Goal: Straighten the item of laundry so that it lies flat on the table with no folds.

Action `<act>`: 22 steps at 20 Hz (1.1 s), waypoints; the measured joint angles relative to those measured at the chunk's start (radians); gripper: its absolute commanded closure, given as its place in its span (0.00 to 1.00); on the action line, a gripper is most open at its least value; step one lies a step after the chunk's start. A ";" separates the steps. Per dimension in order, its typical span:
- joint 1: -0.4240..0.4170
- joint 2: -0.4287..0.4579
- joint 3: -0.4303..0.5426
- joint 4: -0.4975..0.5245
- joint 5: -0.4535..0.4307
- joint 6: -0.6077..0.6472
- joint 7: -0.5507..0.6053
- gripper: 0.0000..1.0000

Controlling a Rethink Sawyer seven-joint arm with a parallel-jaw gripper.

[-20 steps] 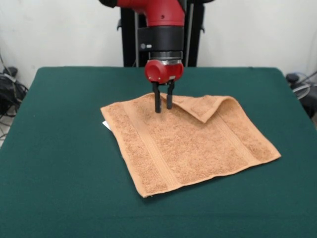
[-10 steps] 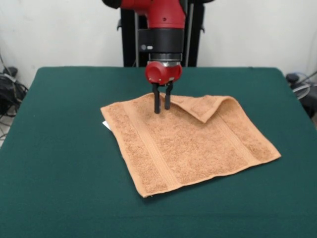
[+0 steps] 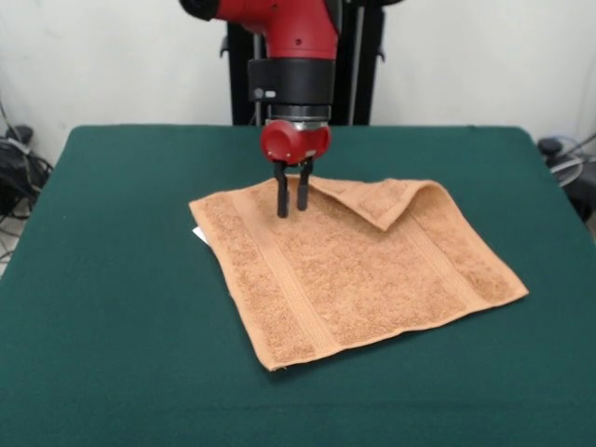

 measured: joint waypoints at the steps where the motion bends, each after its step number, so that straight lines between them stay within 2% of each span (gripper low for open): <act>1: -0.004 -0.001 0.002 0.000 -0.005 0.000 0.000 0.00; 7: -0.079 -0.012 0.054 0.000 -0.066 0.045 0.000 0.00; 8: -0.119 -0.021 0.091 0.000 -0.086 0.083 0.000 0.00; 13: -0.196 -0.036 0.160 -0.001 -0.106 0.183 0.000 0.00; 17: -0.184 -0.038 0.160 0.000 -0.106 0.209 0.000 0.00; 22: -0.079 -0.053 0.133 0.000 -0.090 0.209 0.000 0.00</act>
